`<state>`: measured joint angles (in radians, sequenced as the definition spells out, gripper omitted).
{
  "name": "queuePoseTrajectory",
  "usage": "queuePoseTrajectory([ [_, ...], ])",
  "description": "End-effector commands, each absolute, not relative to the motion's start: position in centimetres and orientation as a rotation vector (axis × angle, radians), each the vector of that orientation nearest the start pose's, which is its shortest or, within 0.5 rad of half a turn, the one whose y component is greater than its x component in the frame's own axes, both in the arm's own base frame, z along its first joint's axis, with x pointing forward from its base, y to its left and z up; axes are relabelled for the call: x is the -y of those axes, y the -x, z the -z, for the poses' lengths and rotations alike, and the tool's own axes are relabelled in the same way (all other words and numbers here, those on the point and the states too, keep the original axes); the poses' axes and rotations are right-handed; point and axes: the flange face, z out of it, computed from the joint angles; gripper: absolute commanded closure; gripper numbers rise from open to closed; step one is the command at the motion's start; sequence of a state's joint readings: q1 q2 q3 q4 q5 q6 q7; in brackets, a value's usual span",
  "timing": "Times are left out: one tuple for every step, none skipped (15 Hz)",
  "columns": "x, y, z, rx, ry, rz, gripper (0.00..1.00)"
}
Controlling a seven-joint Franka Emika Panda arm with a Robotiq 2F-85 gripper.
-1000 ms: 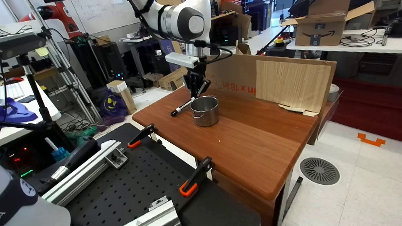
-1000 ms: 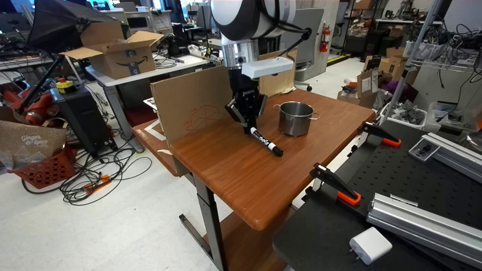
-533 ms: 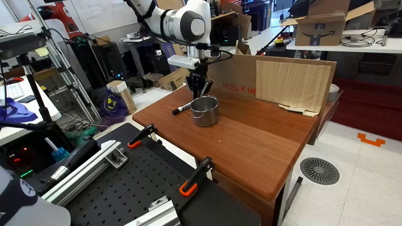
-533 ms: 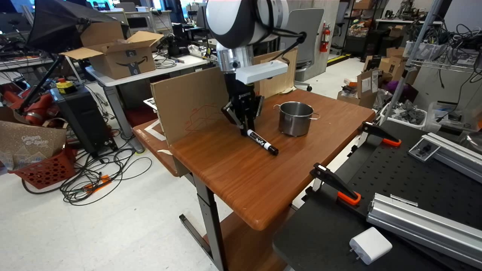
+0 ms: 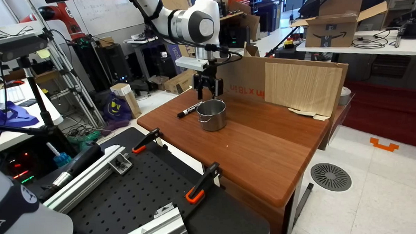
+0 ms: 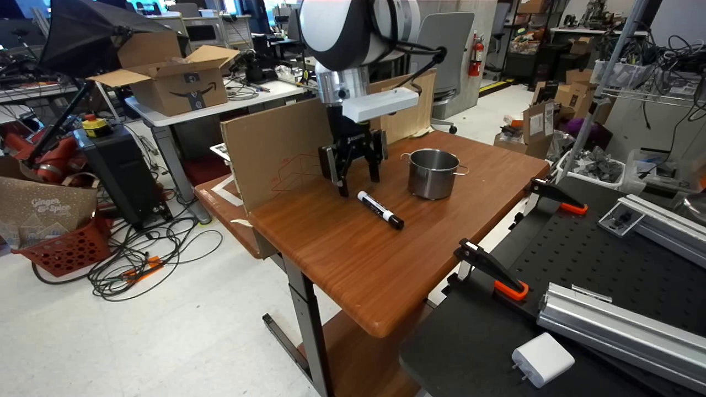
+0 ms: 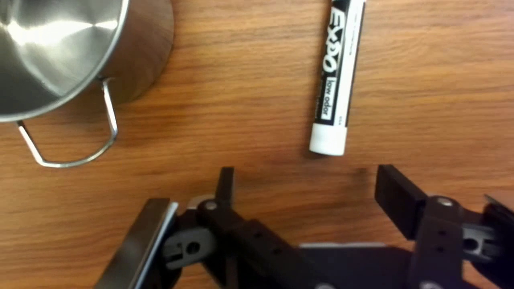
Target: Remove the marker from the pot.
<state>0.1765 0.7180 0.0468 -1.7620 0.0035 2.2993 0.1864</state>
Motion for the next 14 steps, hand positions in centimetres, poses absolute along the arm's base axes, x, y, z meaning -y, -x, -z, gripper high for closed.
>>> queuePoseTrajectory([
  [-14.1,-62.9,-14.3,0.025,3.151,-0.29,0.0],
  [-14.1,-63.0,-14.6,0.022,3.146,-0.293,0.0],
  [-14.1,-63.0,-14.9,0.019,3.143,-0.293,0.0],
  [-14.2,-63.0,-15.6,0.018,3.139,-0.282,0.0],
  [-14.3,-62.9,-16.4,0.025,3.137,-0.26,0.0],
  [-14.4,-62.7,-17.2,0.036,3.135,-0.244,0.0],
  [-14.5,-62.5,-18.0,0.047,3.13,-0.24,0.0],
  [-14.5,-61.9,-19.3,0.066,3.125,-0.222,0.0],
  [-14.6,-61.6,-20.1,0.075,3.135,-0.223,0.0],
  [-14.7,-63.0,-18.6,0.054,3.125,-0.205,0.0],
  [-14.8,-62.9,-19.4,0.056,3.125,-0.195,0.0],
  [-14.7,-62.9,-19.4,0.056,3.125,-0.196,0.0],
  [-14.7,-62.8,-19.0,0.055,3.126,-0.204,0.0],
  [-14.7,-62.7,-18.6,0.054,3.126,-0.21,0.0],
])
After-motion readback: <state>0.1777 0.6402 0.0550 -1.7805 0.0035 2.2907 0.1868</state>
